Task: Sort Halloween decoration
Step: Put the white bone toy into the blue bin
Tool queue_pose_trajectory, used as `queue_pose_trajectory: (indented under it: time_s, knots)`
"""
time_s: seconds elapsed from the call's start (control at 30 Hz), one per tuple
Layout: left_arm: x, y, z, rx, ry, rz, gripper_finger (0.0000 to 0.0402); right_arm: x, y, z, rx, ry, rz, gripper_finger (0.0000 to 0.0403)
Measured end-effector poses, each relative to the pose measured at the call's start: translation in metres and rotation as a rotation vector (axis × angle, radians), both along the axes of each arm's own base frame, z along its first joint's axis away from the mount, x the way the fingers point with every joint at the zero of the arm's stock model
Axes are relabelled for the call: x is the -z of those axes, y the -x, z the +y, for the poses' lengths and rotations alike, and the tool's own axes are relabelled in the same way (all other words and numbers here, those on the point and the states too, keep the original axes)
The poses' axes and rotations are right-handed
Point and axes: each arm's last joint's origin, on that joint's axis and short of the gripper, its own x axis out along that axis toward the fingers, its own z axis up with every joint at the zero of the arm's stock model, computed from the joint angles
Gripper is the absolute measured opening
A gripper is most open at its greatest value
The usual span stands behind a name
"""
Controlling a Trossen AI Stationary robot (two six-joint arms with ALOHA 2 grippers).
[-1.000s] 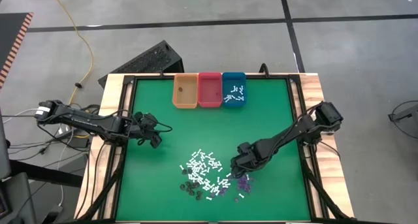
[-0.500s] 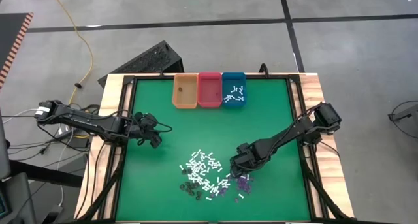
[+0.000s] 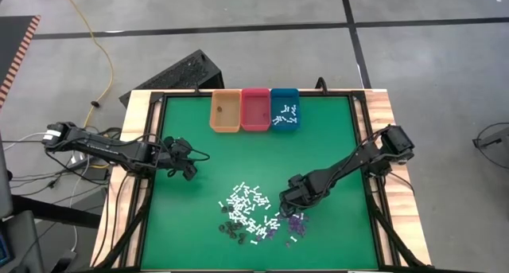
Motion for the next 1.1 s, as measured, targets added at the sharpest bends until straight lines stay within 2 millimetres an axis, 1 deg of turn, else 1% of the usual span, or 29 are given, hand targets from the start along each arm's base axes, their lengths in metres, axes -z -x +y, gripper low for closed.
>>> queue_pose_trajectory:
  time_s: [0.1, 0.23, 0.37, 0.47, 0.53, 0.63, 0.73, 0.87, 1.0, 1.1]
  knots:
    - [0.000, 0.000, 0.000, -0.001, -0.002, 0.000, 0.0179, -0.008, 0.000, -0.004, -0.006, 0.016, -0.013, 0.0024]
    - [0.000, 0.000, 0.000, -0.008, -0.014, -0.002, 0.0179, -0.026, -0.002, -0.013, -0.011, 0.031, -0.074, 0.0019]
    - [0.000, 0.000, 0.001, -0.004, -0.022, 0.001, 0.0179, -0.037, -0.002, -0.028, -0.011, 0.053, -0.111, 0.0026]
    - [0.000, 0.000, 0.001, 0.000, -0.025, 0.003, 0.0179, -0.047, -0.002, -0.046, -0.016, 0.079, -0.139, 0.0026]
    - [0.000, 0.000, 0.001, 0.000, -0.026, -0.001, 0.0179, -0.053, -0.004, -0.063, -0.014, 0.102, -0.165, 0.0023]
    - [-0.001, -0.001, 0.001, -0.001, -0.028, -0.010, 0.0179, -0.062, -0.005, -0.095, -0.007, 0.139, -0.206, 0.0023]
    - [-0.002, -0.002, 0.000, 0.009, -0.034, -0.019, 0.0179, -0.070, -0.006, -0.130, 0.008, 0.180, -0.266, 0.0026]
    - [-0.002, -0.003, 0.001, 0.010, -0.043, -0.024, 0.0179, -0.080, -0.007, -0.182, 0.057, 0.257, -0.373, 0.0026]
    - [-0.002, -0.003, 0.001, 0.007, -0.048, -0.023, 0.0179, -0.091, -0.003, -0.229, 0.117, 0.328, -0.432, 0.0024]
    - [-0.002, -0.003, 0.001, 0.010, -0.050, -0.021, 0.0179, -0.103, 0.002, -0.256, 0.133, 0.384, -0.458, 0.0026]
